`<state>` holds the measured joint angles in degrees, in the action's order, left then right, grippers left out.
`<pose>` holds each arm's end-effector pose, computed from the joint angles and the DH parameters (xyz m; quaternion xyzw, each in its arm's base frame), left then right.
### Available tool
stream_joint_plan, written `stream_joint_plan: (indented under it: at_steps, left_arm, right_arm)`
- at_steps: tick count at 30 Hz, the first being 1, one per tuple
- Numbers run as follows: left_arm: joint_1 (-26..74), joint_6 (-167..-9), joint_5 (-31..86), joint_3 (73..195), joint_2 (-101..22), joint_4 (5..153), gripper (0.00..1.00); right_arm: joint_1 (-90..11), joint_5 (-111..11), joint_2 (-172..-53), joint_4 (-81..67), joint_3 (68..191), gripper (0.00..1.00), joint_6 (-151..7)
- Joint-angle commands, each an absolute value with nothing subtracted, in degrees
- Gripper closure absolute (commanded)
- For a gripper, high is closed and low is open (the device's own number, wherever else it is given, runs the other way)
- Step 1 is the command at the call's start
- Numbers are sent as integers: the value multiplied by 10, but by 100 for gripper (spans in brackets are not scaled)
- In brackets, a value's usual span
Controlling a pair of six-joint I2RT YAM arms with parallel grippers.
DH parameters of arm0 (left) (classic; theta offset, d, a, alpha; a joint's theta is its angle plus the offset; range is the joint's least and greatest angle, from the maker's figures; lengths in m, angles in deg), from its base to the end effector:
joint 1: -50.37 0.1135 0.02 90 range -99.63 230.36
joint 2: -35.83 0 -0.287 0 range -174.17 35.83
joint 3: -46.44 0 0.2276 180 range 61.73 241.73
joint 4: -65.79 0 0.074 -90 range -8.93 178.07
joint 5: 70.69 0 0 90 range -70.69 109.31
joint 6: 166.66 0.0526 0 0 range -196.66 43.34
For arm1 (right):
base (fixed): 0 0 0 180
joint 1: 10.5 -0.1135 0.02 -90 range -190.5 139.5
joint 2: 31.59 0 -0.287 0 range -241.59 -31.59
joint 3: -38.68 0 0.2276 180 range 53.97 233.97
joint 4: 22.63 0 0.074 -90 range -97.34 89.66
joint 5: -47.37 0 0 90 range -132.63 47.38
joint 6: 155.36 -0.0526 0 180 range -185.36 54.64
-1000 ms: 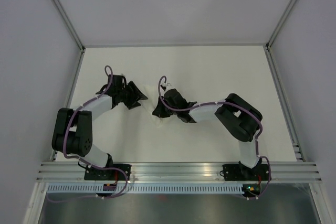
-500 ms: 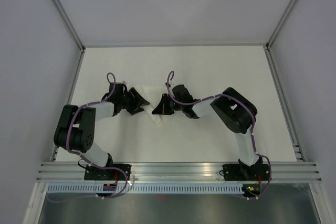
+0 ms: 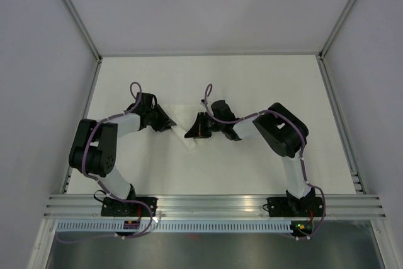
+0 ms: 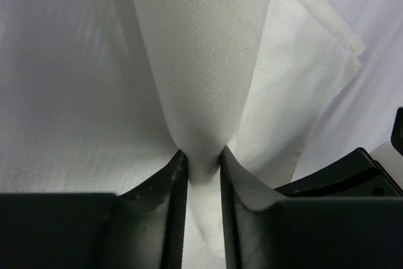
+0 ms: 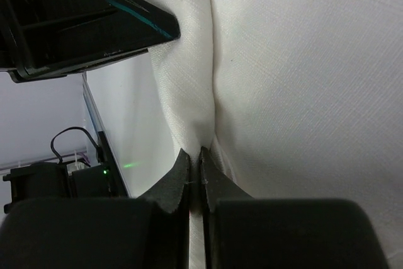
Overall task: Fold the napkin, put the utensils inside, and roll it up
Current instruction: Roll the napkin at the center of the board.
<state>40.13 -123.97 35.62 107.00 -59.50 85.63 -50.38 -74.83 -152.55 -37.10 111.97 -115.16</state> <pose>0.2982 -0.0689 0.1680 -0.2589 0.9078 -0.2633 0.1987 0.3044 0.2909 0.1265 -0.0583 0.8534 0.4952 0.1520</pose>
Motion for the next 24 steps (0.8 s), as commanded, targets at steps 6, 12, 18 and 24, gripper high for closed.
stream_joint_plan:
  at_steps: [6, 12, 18, 24]
  left_arm:
    - [378, -1213, 305, 1156, -644, 971, 98]
    - [352, -1186, 275, 1217, -670, 1064, 98]
    - [343, -1168, 267, 1250, -682, 1109, 98]
    - [330, -1163, 259, 1279, -695, 1159, 98]
  right_arm:
    - [-502, -675, -1552, -175, 1074, 75, -1079]
    - [-530, -506, -1446, -86, 1085, 49, -1012]
    - [-599, -304, -1357, -13, 1127, 47, -974]
    - [-686, -153, -1327, -20, 1158, 47, -946]
